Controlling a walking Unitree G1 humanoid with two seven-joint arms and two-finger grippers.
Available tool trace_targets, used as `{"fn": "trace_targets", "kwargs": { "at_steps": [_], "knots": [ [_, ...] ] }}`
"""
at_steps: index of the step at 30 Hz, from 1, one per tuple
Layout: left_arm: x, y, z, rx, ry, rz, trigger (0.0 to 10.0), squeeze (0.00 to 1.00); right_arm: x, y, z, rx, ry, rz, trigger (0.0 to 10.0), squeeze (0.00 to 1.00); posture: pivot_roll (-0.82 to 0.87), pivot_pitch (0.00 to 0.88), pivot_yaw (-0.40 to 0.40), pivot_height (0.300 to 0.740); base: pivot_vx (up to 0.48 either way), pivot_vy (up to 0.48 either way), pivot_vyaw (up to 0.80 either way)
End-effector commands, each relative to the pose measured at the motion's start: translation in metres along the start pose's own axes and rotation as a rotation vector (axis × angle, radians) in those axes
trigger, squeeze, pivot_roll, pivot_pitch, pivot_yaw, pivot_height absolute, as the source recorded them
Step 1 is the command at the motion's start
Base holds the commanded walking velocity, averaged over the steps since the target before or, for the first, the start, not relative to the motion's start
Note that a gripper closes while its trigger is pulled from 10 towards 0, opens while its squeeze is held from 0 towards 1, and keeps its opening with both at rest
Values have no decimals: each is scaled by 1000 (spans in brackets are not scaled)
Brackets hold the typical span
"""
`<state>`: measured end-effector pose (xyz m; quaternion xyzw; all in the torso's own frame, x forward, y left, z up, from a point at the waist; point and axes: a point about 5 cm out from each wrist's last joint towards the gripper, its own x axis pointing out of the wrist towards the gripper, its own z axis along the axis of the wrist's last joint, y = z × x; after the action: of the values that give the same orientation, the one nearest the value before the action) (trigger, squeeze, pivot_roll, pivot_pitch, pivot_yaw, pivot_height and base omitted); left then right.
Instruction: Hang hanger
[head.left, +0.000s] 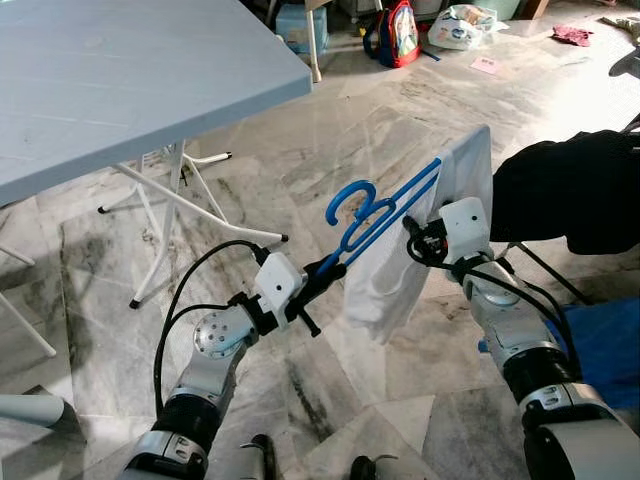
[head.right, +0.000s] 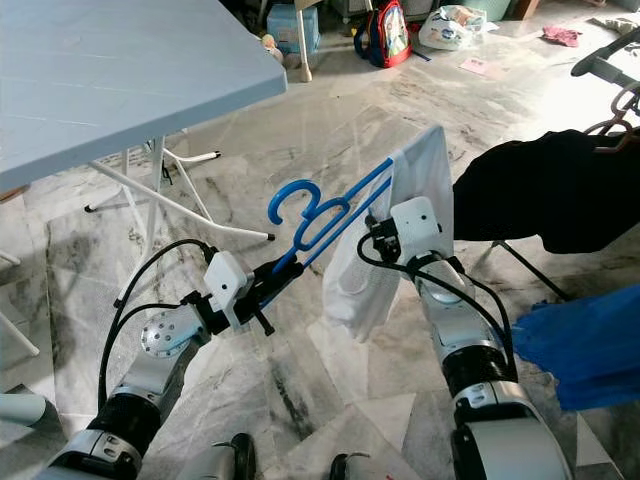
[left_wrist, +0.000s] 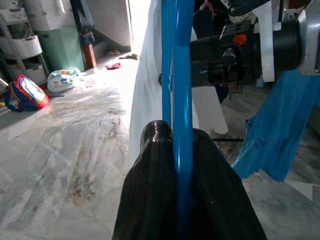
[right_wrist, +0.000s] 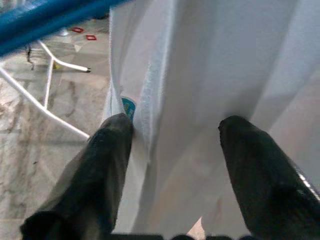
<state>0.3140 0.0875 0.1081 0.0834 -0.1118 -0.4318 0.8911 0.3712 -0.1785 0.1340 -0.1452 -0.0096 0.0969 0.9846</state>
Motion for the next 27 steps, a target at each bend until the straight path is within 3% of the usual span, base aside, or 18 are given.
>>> {"fn": "trace_targets", "kwargs": {
  "at_steps": [1, 20, 26, 27],
  "knots": [
    [2, 2, 9, 12, -50, 8, 0, 0, 0, -7, 0, 7, 1, -33, 0, 0, 35, 196, -1, 740, 0, 0, 0],
    [4, 1, 7, 14, -32, -17, 0, 0, -12, -50, 4, 42, -71, -268, 0, 0, 19, 188, 12, 740, 0, 0, 0],
    [1, 0, 1, 15, -4, -17, 0, 0, -12, -59, 20, 0, -151, -313, 0, 0, 22, 188, 7, 740, 0, 0, 0],
    [0, -1, -1, 17, 12, -18, 0, 0, -12, -61, 31, -21, -197, -316, 0, 0, 23, 189, 6, 740, 0, 0, 0]
  ]
}}
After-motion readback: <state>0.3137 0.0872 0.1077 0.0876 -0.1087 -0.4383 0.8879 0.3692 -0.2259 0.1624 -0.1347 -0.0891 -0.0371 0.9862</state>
